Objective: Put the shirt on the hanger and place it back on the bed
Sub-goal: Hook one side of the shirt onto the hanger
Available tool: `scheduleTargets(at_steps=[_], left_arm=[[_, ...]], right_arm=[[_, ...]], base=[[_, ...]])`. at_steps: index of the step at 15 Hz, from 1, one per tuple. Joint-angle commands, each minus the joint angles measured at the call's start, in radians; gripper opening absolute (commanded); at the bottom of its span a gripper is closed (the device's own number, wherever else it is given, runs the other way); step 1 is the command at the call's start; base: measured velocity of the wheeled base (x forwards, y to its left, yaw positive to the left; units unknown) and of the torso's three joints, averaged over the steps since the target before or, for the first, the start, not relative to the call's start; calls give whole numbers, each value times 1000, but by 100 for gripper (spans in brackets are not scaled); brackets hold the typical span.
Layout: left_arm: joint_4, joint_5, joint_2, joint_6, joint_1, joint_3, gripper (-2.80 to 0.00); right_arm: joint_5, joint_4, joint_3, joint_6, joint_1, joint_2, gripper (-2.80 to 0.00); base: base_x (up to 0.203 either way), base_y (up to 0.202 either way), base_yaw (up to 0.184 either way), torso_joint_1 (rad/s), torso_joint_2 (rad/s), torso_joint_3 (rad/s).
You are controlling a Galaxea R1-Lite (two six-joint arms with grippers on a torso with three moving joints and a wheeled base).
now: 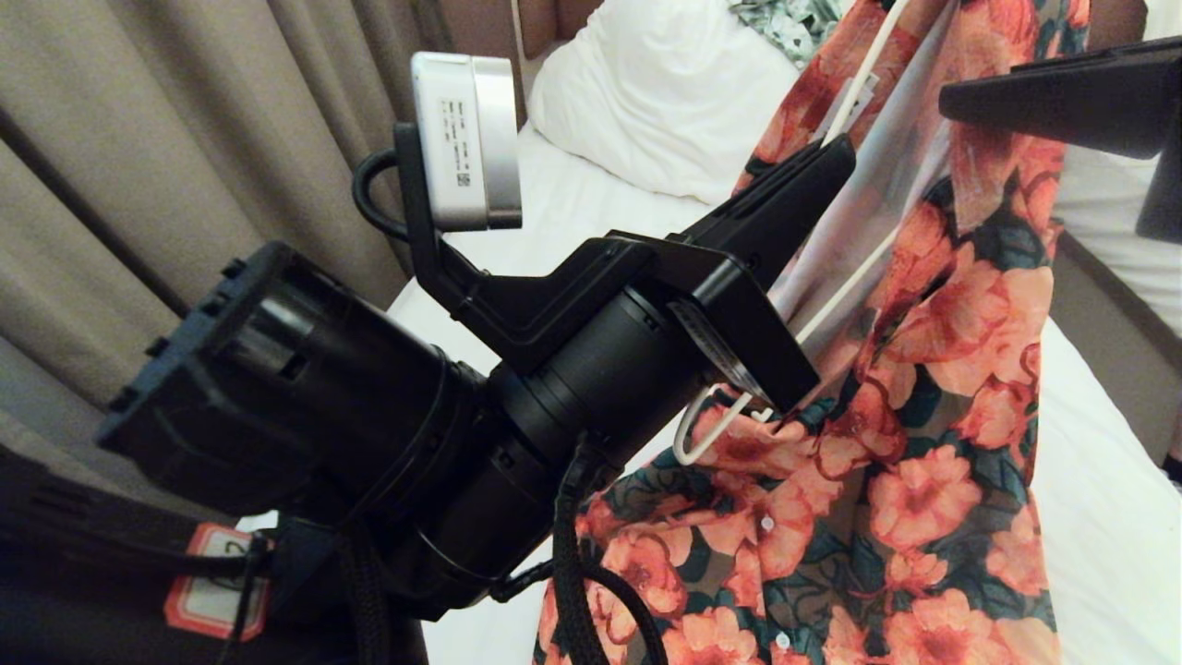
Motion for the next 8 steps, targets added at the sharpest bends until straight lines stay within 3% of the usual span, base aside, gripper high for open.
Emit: scheduleTargets(at_steps=[1,8], left_arm=[[-7,4,-20,3,-4,1,-280],[-7,6,-45,4,12,0,-280]], right_arm=[[-3,0,-7,-2,2,-23,0],[-10,47,20,20,-16,-64,0]], base=[[0,0,0,0,0,0],[0,0,0,0,0,0]])
